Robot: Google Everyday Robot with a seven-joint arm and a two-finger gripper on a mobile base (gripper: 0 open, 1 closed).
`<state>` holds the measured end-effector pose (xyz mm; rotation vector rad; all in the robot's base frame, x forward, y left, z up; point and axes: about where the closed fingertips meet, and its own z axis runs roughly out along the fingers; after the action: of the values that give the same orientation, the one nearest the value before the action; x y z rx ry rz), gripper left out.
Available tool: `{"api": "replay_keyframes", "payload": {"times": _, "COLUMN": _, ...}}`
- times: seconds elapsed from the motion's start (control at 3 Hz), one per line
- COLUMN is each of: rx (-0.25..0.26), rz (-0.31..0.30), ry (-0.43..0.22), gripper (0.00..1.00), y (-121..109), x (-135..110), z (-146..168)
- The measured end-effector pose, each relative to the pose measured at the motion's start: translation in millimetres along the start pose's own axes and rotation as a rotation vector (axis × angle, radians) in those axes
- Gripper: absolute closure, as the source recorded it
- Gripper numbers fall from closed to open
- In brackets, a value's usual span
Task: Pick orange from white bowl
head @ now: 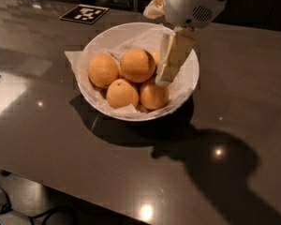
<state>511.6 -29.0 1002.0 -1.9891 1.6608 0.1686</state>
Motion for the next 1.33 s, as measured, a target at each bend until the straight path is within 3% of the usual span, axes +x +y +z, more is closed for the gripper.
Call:
{"api": "replay_keyframes", "payload": {"times": 0.33, "rx": -0.001, "rz": -0.011, "ry": 0.032, "gripper": 0.00, "y": 0, "x": -1, "z": 0}}
{"api": "replay_keyframes", "payload": {"times": 1.33, "rx": -0.083, "rz": 0.103, "ry": 0.218, "gripper": 0.00, "y": -19, "x": 18, "z": 16}}
